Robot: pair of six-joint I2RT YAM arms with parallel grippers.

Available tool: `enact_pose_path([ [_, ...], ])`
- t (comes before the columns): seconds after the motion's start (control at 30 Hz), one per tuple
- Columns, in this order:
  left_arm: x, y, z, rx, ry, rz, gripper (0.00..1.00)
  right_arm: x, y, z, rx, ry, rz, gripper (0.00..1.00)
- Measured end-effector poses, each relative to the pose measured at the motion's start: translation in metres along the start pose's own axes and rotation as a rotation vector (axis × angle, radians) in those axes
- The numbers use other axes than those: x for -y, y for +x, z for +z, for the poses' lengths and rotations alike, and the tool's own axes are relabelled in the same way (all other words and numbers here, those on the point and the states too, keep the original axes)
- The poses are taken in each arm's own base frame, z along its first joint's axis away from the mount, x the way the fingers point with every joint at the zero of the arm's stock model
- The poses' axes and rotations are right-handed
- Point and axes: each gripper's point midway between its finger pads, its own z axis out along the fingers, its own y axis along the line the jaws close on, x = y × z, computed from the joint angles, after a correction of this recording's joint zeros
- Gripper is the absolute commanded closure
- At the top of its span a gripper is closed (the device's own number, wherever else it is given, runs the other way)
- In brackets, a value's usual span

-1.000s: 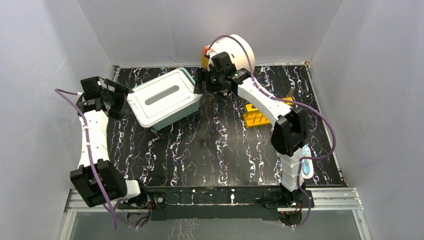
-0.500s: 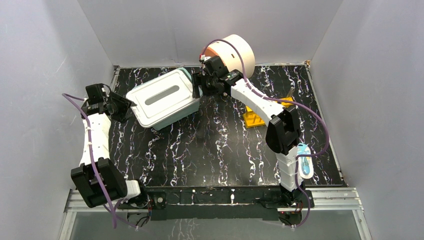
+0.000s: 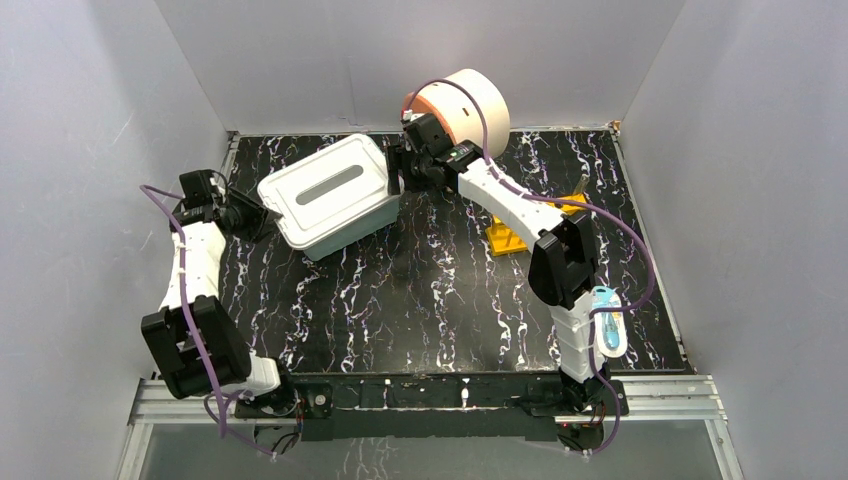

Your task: Organize the chemistry lab equipment

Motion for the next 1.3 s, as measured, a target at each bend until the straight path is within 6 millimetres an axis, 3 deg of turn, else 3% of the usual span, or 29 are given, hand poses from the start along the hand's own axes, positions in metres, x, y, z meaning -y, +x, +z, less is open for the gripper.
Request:
enact_pose_path([
  [0.3,0.010,-0.019,0.015,0.010,0.015,0.063,0.67,0.002,-0.010,0.017,0.036,0.049,0.019,0.23],
  [0.57,0.011,-0.029,0.023,0.014,0.007,0.119,0.67,0.000,-0.010,0.018,0.055,0.085,0.032,0.25],
  [0.97,0.008,-0.035,0.024,0.046,-0.022,0.122,0.67,-0.002,-0.019,0.036,0.048,0.092,0.001,0.42],
  [1.1,0.007,-0.035,0.025,0.044,-0.025,0.122,0.66,-0.001,-0.021,0.038,0.040,0.107,0.016,0.41],
  [1.3,0.009,-0.039,0.027,0.030,-0.041,0.124,0.63,-0.001,-0.023,0.037,0.021,0.130,0.029,0.33],
])
